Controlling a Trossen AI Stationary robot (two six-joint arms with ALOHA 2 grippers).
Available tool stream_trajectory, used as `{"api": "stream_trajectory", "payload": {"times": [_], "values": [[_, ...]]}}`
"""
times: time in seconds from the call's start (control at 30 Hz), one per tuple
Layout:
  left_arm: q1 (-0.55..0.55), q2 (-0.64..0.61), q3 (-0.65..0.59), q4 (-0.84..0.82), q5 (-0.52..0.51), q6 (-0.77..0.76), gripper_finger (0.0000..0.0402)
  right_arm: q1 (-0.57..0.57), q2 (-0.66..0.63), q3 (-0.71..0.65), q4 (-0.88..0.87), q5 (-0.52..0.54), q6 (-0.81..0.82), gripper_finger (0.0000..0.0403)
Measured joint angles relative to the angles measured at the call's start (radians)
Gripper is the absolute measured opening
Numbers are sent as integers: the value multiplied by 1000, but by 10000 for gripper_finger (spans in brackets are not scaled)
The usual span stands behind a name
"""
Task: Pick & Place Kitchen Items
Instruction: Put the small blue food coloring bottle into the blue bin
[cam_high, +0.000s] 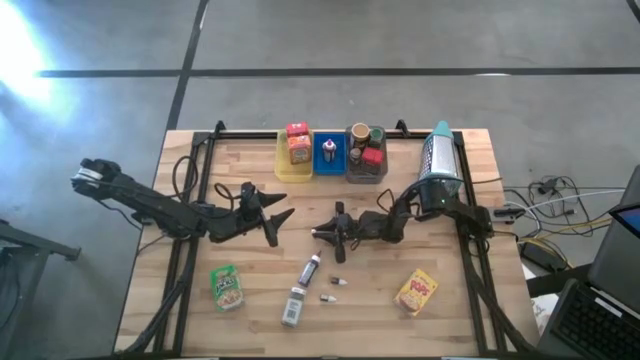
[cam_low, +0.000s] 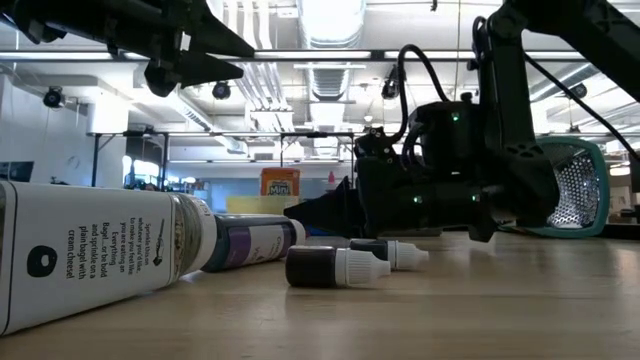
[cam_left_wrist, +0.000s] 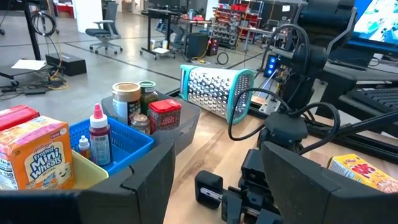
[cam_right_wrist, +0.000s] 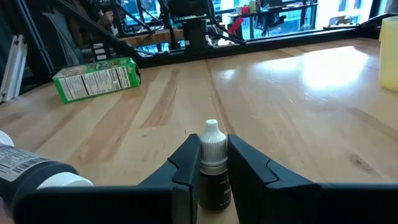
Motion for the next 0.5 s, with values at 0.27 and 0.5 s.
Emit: {"api": "stream_trajectory", "payload": {"times": [0.27,0.5], "values": [[0,0,0,0,0,0,243,1,-2,0,-13,0,5,101],[0,0,0,0,0,-2,243,2,-9,-1,-17,-1,19,132]]}}
